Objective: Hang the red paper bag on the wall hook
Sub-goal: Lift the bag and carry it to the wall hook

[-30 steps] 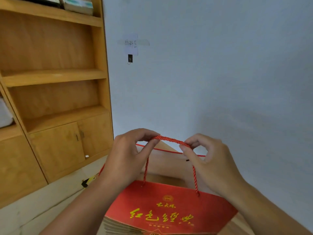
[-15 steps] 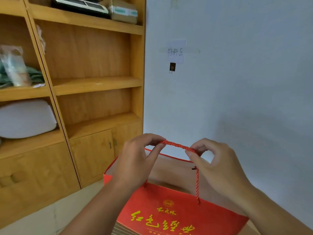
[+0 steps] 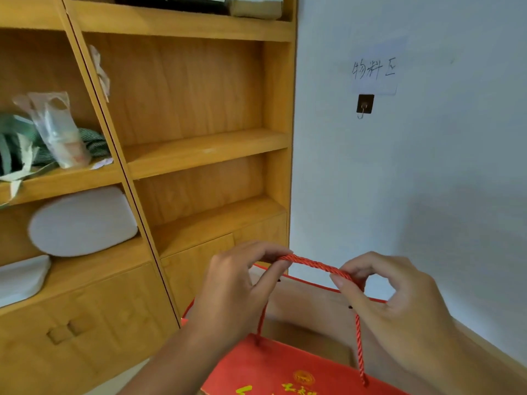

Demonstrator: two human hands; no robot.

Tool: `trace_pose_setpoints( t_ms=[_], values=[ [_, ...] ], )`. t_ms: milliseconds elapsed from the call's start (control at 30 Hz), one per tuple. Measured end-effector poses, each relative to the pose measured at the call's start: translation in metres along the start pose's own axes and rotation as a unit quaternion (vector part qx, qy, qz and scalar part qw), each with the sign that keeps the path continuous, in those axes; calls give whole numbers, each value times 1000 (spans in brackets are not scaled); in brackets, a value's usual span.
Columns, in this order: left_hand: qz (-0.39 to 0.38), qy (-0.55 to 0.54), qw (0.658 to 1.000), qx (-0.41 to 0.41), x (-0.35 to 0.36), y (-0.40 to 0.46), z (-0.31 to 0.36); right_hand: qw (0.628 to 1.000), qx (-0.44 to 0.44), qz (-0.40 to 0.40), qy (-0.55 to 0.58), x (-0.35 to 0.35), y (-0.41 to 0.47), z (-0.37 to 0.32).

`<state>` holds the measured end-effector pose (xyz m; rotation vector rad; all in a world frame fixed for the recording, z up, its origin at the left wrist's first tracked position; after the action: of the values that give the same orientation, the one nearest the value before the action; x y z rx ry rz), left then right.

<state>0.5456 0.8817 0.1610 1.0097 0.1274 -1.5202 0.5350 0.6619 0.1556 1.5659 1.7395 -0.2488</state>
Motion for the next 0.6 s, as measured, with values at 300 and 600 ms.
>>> trace_pose_setpoints(
  t_ms=[300, 600],
  values=[
    [22, 9, 999, 23, -35, 106, -94, 999, 13, 28, -27, 50, 127, 2],
    [-6, -59, 995, 75, -43, 215, -218, 991, 72, 88, -69, 115, 248, 24]
  ],
)
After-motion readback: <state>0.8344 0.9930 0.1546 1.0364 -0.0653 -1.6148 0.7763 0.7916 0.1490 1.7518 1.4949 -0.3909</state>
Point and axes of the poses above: each hand's wrist, its own y-axis towards the middle knuckle, its own x-axis out of the palm, z = x × y, the point moved 2 cm from there along y, towards the middle knuckle, and after that the axes turned 13 degrees about -z, right-handed, at the moved point
